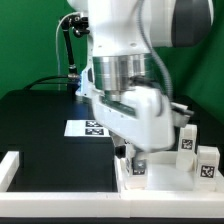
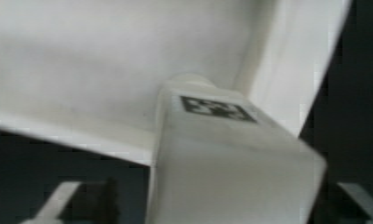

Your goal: Assemble square table

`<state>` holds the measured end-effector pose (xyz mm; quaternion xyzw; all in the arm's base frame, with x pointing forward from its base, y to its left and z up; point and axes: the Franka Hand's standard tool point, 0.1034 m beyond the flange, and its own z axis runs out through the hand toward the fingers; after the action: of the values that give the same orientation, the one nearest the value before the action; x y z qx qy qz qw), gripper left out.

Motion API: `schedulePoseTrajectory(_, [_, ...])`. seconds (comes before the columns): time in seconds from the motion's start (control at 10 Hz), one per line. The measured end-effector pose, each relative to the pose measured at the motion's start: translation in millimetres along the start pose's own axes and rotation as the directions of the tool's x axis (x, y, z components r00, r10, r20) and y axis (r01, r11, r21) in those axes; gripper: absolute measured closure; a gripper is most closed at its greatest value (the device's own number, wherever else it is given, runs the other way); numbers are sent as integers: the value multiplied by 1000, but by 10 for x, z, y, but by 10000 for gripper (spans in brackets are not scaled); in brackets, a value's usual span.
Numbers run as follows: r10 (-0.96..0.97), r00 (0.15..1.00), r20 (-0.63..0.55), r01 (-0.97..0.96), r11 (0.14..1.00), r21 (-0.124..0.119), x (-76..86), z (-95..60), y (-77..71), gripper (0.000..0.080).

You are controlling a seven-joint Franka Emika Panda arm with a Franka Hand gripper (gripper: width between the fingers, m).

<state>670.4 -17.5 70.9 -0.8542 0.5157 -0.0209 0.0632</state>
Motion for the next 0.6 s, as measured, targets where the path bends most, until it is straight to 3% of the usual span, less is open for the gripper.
schedulePoseTrajectory(0.1, [-247, 969, 6, 247, 969, 8, -47, -13, -31, 179])
schedulePoseTrajectory(0.2, [-254, 967, -8, 254, 967, 14, -70, -35, -25, 179])
schedulePoseTrajectory(0.5, [-511, 859, -26, 511, 859, -5, -49, -32, -5, 151])
schedulePoseTrajectory(0.6, [-773, 627, -96, 772, 633, -54, -78, -42, -74, 150])
